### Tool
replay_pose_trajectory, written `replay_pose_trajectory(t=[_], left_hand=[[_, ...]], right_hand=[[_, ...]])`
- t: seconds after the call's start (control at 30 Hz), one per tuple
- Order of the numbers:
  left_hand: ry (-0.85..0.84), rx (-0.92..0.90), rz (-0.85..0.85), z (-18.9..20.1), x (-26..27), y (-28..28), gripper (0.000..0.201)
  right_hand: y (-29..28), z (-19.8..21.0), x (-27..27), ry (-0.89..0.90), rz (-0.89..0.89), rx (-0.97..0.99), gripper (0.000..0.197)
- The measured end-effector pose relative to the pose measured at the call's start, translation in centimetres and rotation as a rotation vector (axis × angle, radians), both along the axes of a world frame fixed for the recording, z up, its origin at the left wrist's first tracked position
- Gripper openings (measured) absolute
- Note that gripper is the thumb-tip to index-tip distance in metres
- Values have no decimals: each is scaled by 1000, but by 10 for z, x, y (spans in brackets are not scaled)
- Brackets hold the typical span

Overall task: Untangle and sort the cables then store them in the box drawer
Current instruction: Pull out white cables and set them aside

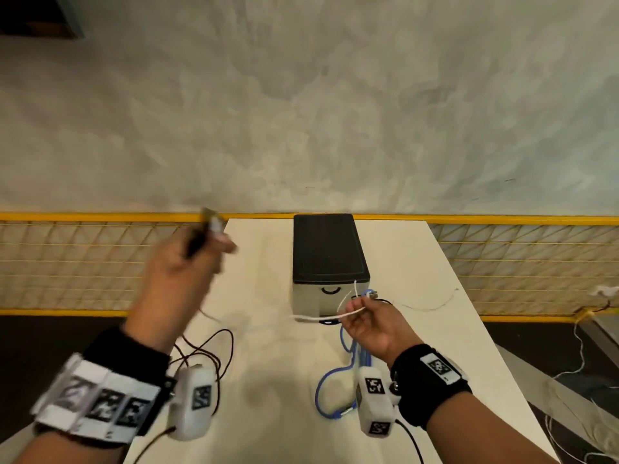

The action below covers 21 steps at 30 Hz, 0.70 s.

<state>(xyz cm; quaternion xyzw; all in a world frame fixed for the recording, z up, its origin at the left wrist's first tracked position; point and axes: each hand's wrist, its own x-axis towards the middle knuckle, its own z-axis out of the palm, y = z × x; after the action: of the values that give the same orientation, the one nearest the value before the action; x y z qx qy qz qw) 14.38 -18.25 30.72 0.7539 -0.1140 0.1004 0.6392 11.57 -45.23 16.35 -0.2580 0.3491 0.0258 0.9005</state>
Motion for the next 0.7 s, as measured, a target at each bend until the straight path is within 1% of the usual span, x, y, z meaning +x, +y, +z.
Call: replay_pose_trajectory(t=[0.03,0.07,0.1,0.2,0.3,0.4,0.47,0.53,0.57,0.63,0.7], left_hand=[[-5,152,-69,-10,-4,-17,16],[-8,287,-146,-23,-8,-37,16],[2,382,-213,-39,-11,-56,19],[118,474,-352,-89,-13,-101,23],[190,526,-401,-119,-13,-121,13],[210,471,-405,-130,-12,-123,16],[192,493,-396,-130,-10,-120,20],[182,552,-417,-133,-7,-116,26],[180,591,-446,-135,-6,-113,25],[169,647,-512,-132,-7,-108,16],[164,680,-592,-125,-13,-101,9]], right_hand=[[5,0,0,-15,23,-21,31],[8,0,-1,-22,43,-37,31],[12,-2,-2,-24,62,-51,31],[20,0,-2,-50,104,-62,29],[21,5,-6,-65,135,-57,25],[16,6,-9,-61,152,-55,29],[15,5,-10,-64,182,-54,29],[17,4,-11,-46,208,-67,29],[18,4,-10,-37,206,-67,27],[22,5,-9,-9,191,-36,26],[20,4,-5,32,134,-16,27]])
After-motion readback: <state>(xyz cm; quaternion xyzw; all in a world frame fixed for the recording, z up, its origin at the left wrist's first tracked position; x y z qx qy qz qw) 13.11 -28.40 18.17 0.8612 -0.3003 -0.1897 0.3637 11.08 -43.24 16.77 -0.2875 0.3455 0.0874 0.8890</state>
